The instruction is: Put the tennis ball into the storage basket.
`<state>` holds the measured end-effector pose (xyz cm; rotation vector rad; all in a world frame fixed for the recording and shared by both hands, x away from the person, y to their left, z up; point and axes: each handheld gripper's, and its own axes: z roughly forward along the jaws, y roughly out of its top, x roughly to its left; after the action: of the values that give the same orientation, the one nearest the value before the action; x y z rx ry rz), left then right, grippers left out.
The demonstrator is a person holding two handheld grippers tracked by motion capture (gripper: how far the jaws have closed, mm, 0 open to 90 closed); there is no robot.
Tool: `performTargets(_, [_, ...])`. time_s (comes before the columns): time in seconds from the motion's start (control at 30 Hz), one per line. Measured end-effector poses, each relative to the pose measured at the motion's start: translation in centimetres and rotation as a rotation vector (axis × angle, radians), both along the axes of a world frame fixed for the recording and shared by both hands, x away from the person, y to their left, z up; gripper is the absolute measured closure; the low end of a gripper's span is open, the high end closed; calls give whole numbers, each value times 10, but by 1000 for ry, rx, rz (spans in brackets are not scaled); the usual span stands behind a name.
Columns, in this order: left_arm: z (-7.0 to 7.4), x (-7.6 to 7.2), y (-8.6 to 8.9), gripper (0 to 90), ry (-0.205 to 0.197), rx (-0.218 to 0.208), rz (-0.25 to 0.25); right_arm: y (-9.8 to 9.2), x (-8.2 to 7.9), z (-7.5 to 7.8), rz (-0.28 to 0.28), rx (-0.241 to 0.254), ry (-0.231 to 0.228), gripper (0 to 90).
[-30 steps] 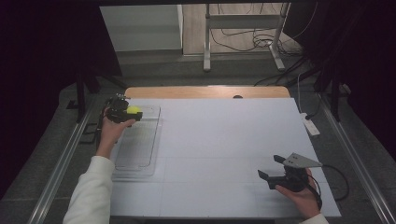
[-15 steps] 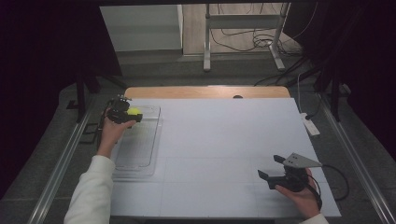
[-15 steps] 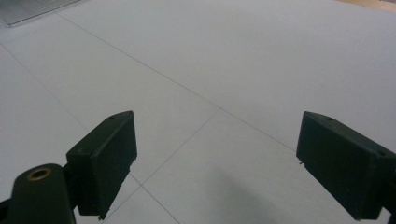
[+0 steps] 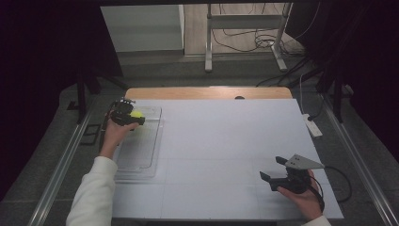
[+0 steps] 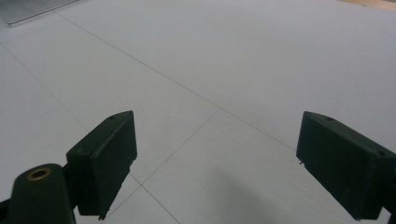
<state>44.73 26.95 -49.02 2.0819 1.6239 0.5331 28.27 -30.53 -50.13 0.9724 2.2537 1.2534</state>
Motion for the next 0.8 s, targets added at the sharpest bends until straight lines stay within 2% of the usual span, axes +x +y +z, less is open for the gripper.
performTargets(0.5, [-8, 4, 0, 266, 33, 13, 3, 0, 0, -1, -1, -5, 4, 128])
performTargets(0.67, [-12, 6, -3, 265, 42, 40, 3, 0, 0, -1, -2, -4, 3, 128])
performTargets(0.8, [-12, 6, -3, 262, 39, 44, 3, 0, 0, -1, 0, -5, 4, 128])
